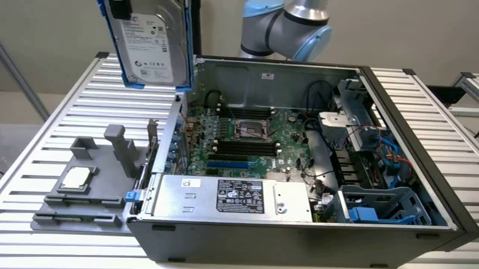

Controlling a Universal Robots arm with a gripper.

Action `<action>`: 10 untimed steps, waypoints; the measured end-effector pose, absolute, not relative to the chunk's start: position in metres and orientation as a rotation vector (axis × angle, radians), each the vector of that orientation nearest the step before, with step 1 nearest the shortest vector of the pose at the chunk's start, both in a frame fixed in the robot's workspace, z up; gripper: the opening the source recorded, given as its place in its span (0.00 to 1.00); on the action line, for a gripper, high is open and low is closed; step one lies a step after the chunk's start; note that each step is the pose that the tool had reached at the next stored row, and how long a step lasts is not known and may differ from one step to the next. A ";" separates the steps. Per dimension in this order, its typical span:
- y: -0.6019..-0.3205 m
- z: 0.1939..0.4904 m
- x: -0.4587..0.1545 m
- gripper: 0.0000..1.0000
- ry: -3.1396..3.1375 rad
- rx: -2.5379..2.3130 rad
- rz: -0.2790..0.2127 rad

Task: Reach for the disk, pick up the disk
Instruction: 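Pick up the disk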

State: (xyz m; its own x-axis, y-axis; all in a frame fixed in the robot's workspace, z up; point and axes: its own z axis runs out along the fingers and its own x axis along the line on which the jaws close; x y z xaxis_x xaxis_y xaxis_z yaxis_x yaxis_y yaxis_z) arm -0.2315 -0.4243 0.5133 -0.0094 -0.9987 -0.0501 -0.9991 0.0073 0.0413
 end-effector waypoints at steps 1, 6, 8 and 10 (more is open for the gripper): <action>-0.426 0.513 -0.227 0.33 2.226 -2.207 0.103; -0.432 0.514 -0.205 0.33 2.228 -2.209 0.109; -0.435 0.515 -0.196 0.33 2.229 -2.210 0.111; -0.437 0.515 -0.187 0.33 2.230 -2.211 0.113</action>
State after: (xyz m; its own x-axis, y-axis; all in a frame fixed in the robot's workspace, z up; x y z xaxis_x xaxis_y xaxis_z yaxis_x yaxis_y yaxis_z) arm -0.1867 -0.4372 0.5153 -0.0099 -0.9987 -0.0500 -0.9987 0.0073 0.0513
